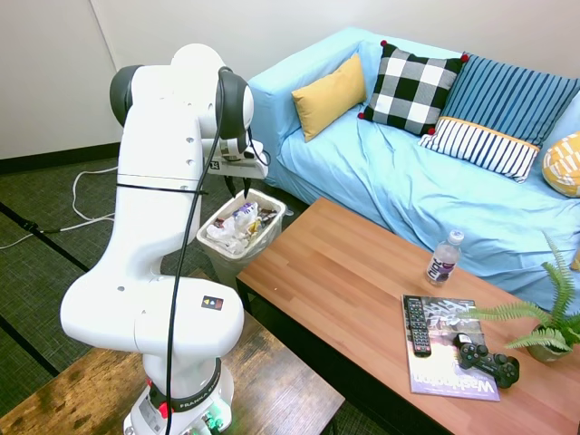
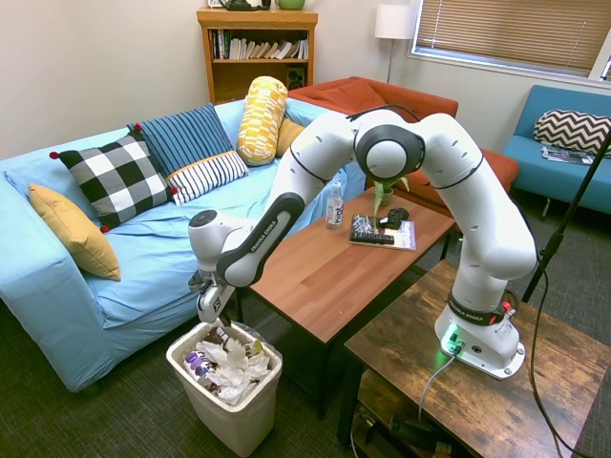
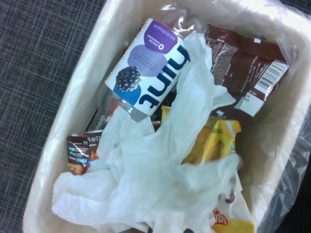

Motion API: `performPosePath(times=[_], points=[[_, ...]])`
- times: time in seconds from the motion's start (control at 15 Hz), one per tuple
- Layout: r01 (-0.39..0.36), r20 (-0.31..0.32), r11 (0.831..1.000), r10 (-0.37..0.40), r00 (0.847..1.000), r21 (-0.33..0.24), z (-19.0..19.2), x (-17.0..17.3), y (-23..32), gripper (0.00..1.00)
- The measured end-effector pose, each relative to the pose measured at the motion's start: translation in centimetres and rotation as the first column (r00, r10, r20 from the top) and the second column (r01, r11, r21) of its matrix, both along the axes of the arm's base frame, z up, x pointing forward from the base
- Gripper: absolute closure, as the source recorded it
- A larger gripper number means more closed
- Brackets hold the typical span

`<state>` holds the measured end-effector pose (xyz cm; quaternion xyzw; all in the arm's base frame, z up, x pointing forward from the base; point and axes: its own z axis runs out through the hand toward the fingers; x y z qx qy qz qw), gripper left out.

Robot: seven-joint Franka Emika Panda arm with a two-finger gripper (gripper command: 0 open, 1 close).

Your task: Throw the tissue in the trash bin

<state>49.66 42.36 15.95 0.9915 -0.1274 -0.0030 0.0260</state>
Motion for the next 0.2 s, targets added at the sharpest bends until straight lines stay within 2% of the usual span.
performPosePath(times=[0.2], points=[[0.003,0.000,1.000,-0.003,1.000,-0.002,0.42,0.38,0.16,0.00]])
